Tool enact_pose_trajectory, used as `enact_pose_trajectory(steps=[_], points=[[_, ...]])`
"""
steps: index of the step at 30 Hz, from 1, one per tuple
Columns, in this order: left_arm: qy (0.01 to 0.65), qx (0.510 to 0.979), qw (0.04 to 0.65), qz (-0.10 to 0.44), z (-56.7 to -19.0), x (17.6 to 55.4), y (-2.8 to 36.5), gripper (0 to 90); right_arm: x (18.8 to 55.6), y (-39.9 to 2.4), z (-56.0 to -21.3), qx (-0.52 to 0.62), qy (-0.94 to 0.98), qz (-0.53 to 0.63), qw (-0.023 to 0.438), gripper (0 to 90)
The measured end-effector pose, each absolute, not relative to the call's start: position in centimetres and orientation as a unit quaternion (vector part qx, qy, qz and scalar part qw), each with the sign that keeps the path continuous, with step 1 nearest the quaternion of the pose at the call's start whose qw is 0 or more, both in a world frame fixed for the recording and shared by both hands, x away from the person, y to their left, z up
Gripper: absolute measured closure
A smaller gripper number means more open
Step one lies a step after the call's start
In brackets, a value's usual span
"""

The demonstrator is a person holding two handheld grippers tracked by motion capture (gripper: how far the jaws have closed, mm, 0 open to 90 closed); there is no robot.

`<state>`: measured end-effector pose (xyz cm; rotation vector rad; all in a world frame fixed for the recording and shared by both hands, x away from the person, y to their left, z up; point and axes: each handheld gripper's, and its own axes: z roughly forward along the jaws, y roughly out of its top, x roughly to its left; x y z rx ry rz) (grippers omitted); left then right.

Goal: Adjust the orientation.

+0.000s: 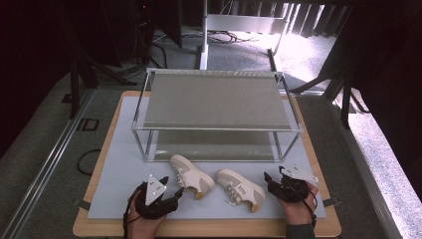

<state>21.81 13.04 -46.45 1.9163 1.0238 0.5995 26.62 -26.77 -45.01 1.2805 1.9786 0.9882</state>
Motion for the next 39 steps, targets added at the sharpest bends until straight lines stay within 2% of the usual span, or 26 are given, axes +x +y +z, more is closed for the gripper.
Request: enact_pose_trajectory(steps=[9,17,25,34,39], points=[[0.415,0.783,0.408,0.220,-47.9,22.5,11.4,37.2,26.5,-26.8,-44.8,0.478,0.739,0.371,0.295,39.5],[0.422,0.777,0.408,0.227,-48.0,23.1,10.7,37.7,26.5,-26.8,-44.9,0.478,0.740,0.367,0.298,39.5],[0.435,0.768,0.414,0.222,-47.5,23.5,11.3,44.9,26.6,-26.6,-45.1,0.474,0.744,0.363,0.299,39.4],[0.435,0.763,0.414,0.239,-46.3,24.3,10.8,57.7,26.5,-26.5,-45.2,0.471,0.746,0.362,0.301,39.4],[0.445,0.755,0.416,0.244,-45.8,24.8,11.0,58.1,26.5,-26.6,-45.2,0.472,0.745,0.362,0.302,39.4]])
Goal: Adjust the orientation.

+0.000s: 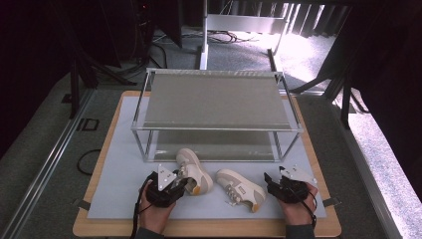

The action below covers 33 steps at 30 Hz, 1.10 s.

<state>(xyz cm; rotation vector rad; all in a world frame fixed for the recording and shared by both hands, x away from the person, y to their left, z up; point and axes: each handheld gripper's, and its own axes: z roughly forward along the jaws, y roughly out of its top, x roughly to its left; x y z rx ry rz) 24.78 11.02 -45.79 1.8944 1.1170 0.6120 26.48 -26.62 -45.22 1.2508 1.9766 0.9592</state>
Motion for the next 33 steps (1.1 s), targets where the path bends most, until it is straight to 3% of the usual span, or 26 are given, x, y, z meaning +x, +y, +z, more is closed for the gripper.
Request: enact_pose_trajectory(steps=[15,19,33], points=[[0.443,0.755,0.413,0.250,-44.6,26.3,10.7,56.6,26.4,-26.5,-45.4,0.471,0.746,0.361,0.301,39.4],[0.447,0.762,0.413,0.221,-44.6,26.9,10.8,54.8,26.4,-26.6,-45.4,0.472,0.746,0.362,0.302,39.4],[0.434,0.781,0.393,0.215,-45.5,27.0,9.0,52.5,26.4,-26.5,-45.4,0.468,0.748,0.362,0.301,39.6]])
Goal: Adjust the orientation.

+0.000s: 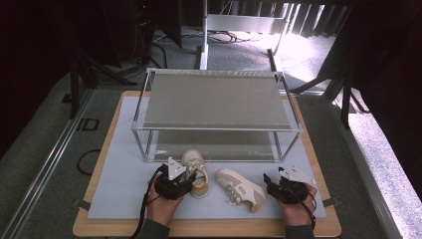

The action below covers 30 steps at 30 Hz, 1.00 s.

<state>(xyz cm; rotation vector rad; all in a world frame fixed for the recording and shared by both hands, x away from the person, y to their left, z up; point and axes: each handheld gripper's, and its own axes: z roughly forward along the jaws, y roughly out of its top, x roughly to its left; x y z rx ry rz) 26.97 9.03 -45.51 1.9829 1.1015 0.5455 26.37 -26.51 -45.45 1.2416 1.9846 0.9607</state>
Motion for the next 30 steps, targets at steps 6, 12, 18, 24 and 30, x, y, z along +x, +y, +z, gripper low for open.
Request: enact_pose_trajectory(steps=[6,12,18,24,30], points=[[0.424,0.786,0.393,0.218,-44.7,26.9,10.5,70.5,26.4,-26.6,-45.4,0.468,0.747,0.364,0.300,39.6],[0.422,0.791,0.392,0.206,-44.5,26.7,11.7,75.5,26.4,-26.4,-45.5,0.466,0.749,0.363,0.300,39.7],[0.404,0.807,0.379,0.208,-44.4,25.3,10.7,77.3,26.4,-26.2,-45.4,0.462,0.751,0.365,0.299,39.6],[0.417,0.792,0.395,0.207,-44.4,25.2,10.7,59.7,26.2,-26.3,-45.2,0.460,0.749,0.370,0.299,39.6],[0.402,0.765,0.461,0.203,-43.1,24.7,12.1,50.4,25.8,-26.0,-44.5,0.447,0.752,0.385,0.294,39.6]])
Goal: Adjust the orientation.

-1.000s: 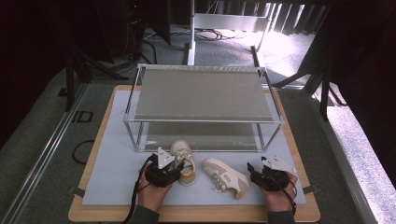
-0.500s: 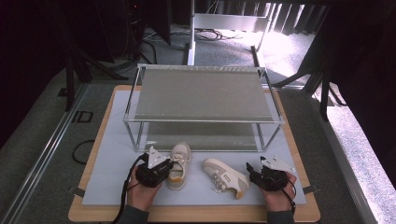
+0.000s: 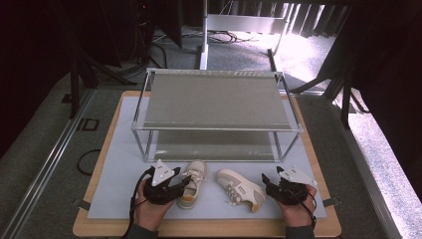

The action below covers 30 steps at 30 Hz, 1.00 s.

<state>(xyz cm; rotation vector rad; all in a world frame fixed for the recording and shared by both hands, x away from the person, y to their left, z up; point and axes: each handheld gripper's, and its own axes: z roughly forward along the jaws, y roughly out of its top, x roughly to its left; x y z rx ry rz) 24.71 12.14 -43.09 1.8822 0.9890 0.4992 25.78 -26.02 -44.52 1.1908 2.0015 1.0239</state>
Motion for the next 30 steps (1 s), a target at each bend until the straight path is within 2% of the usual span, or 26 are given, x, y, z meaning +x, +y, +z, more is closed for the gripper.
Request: enact_pose_trajectory(steps=[6,30], points=[[0.404,0.754,0.473,0.211,-42.4,24.7,13.1,47.6,25.1,-25.1,-43.7,0.421,0.763,0.401,0.284,39.6],[0.417,0.751,0.467,0.209,-43.1,25.1,13.5,47.4,22.6,-22.5,-42.3,0.326,0.804,0.423,0.261,39.2]])
